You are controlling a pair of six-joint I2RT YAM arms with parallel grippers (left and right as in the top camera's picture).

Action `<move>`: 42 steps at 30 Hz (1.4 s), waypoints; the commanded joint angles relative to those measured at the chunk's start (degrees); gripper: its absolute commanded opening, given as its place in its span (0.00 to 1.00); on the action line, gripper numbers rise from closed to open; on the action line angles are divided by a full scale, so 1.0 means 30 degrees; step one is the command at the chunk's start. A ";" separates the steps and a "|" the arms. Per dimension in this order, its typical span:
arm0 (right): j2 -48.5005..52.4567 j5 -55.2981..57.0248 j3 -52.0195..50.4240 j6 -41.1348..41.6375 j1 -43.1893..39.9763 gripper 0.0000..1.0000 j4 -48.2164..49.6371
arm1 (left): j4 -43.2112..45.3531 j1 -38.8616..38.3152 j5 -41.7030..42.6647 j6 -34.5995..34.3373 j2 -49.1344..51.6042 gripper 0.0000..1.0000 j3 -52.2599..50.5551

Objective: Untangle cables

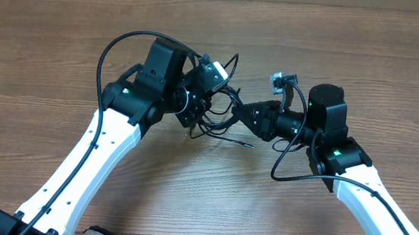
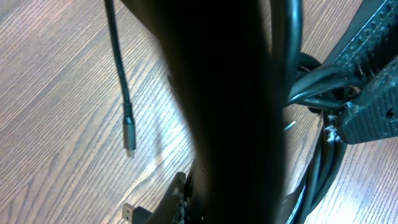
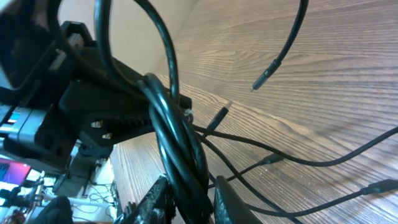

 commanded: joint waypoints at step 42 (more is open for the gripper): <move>-0.0117 0.4240 0.0109 0.2463 -0.0036 0.04 -0.1552 | -0.2091 0.0707 -0.4575 -0.0809 -0.0255 0.04 0.0146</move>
